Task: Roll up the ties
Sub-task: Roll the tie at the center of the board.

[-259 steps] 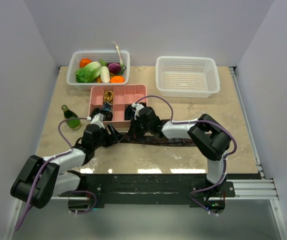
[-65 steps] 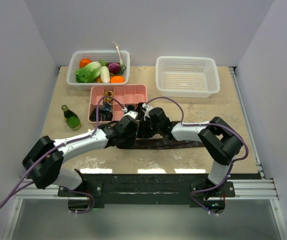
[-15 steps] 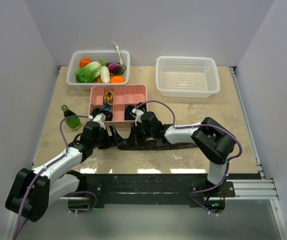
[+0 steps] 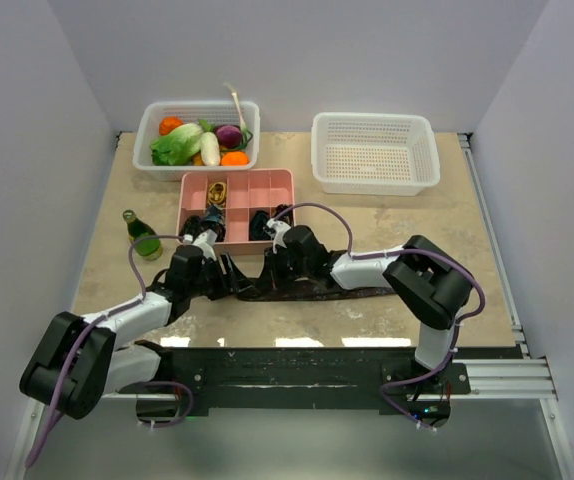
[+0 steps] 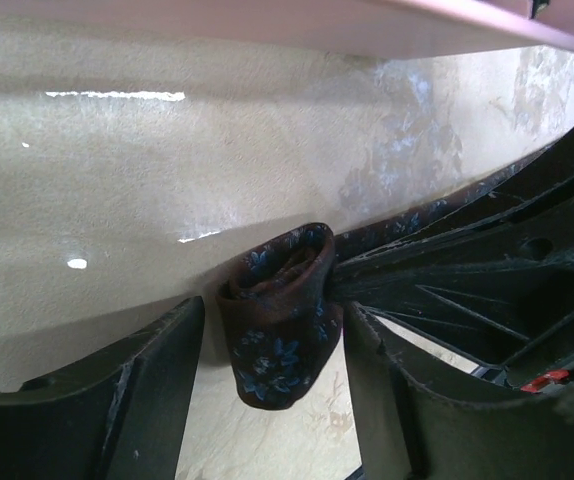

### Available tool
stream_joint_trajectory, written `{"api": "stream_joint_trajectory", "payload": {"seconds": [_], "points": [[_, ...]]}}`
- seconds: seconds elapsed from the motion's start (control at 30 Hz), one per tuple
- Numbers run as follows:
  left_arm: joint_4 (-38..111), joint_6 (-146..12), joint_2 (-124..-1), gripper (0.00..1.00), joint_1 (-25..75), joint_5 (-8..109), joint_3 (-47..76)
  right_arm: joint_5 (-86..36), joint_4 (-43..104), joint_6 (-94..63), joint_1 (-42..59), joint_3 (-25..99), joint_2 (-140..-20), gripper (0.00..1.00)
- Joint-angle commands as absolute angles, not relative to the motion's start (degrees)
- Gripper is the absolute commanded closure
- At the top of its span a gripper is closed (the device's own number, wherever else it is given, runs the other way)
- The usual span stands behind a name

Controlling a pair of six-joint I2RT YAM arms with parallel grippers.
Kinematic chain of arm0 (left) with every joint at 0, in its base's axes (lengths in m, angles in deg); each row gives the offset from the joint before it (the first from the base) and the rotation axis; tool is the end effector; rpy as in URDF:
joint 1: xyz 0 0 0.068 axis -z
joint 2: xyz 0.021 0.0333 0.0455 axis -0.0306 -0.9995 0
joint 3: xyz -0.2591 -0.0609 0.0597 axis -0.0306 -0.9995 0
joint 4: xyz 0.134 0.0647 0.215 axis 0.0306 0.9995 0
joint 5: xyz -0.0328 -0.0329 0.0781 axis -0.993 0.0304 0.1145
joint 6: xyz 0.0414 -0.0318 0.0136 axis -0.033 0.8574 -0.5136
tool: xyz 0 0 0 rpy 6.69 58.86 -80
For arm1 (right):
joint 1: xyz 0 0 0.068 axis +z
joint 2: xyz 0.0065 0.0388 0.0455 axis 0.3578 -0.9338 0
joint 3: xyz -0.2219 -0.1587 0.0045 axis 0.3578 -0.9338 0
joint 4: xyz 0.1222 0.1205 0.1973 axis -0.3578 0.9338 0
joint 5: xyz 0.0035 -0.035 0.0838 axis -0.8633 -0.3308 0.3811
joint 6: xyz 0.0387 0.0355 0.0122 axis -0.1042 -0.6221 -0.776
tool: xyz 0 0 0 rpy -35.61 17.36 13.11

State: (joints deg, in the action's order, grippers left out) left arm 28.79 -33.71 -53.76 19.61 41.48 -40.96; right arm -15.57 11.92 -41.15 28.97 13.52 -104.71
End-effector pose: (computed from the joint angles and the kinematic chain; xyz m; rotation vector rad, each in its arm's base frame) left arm 0.1843 -0.0836 0.1375 -0.3171 2.3938 -0.9193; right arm 0.2321 0.2924 0.1437 -0.5537 2.3318 1.0833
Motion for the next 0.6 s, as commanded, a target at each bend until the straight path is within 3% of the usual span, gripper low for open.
{"api": "stream_joint_trajectory", "payload": {"seconds": [0.0, 0.17, 0.4, 0.57], "points": [[22.2, -32.08, -55.75, 0.41, 19.17, 39.8, -42.48, -16.06, 11.11, -41.46, 29.22, 12.4, -102.47, 1.0], [15.97, -30.68, -58.12, 0.48, 19.17, 38.66, -43.97, -15.09, 9.7, -42.25, 29.13, 11.79, -101.85, 1.0], [14.29, -30.67, -57.86, 0.66, 19.25, 38.57, -44.59, -16.49, 11.01, -41.81, 29.31, 10.73, -99.14, 1.0], [14.29, -30.67, -57.77, 0.7, 19.17, 38.83, -45.03, -19.39, 14.35, -39.79, 29.31, 9.15, -96.14, 1.0]]}}
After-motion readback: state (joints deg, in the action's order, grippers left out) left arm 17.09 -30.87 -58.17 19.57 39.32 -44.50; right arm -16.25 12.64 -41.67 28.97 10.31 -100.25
